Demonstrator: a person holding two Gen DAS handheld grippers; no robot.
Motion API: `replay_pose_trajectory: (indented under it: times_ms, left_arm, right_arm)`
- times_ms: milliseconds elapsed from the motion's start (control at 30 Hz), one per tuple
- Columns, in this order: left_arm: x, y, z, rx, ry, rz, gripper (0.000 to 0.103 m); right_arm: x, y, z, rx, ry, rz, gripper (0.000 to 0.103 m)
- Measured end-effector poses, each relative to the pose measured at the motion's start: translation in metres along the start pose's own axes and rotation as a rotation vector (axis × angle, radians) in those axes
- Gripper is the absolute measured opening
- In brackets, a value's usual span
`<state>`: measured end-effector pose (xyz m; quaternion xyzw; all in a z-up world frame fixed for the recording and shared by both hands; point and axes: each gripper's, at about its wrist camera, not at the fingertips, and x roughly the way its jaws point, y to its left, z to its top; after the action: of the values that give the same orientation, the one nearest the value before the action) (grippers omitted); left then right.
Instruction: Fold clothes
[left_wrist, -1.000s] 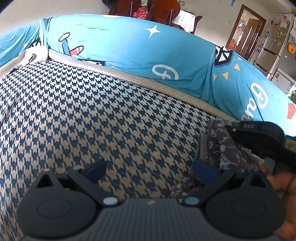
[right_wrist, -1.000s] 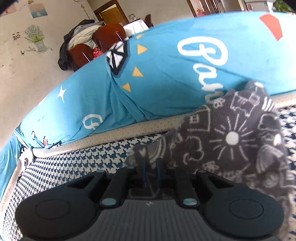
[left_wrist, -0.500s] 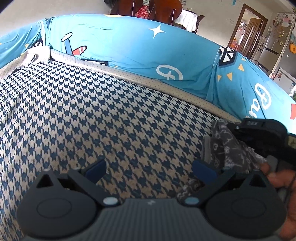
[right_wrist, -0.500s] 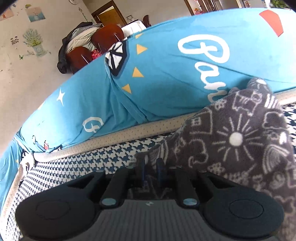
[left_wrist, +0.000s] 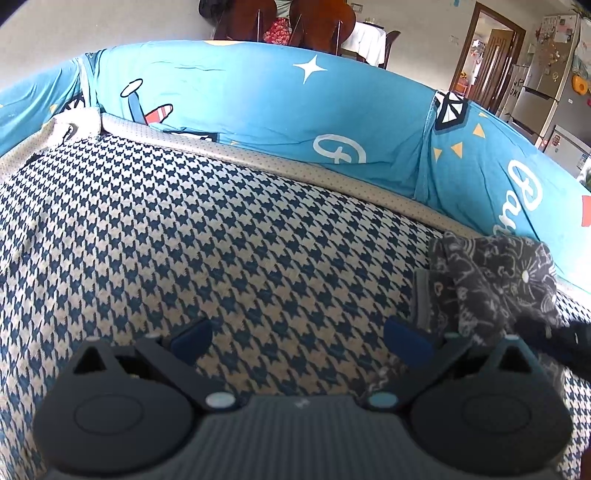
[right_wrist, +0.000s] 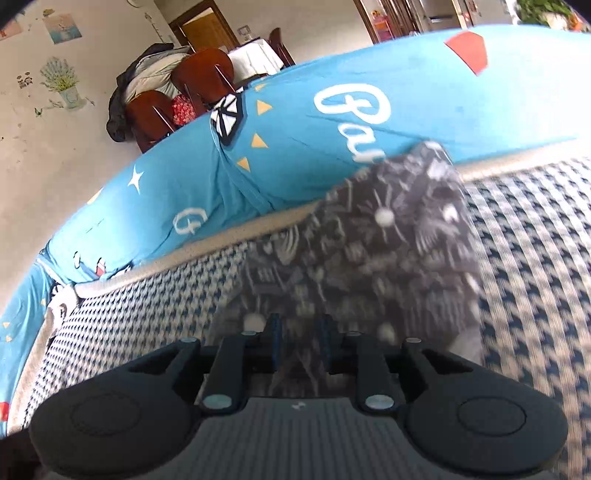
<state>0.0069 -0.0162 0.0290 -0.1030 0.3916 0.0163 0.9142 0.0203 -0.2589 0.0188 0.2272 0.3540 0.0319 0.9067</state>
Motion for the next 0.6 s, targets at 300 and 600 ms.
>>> replay_pose_trajectory:
  times_ms: [300, 600]
  left_arm:
    - [-0.004, -0.001, -0.002, 0.020, -0.022, 0.009, 0.103]
    - [-0.002, 0.004, -0.001, 0.008, -0.018, 0.017, 0.103]
  right_arm:
    - [-0.018, 0.010, -0.025, -0.040, 0.048, 0.049, 0.033]
    - [-0.006, 0.024, -0.041, -0.157, 0.048, -0.009, 0.025]
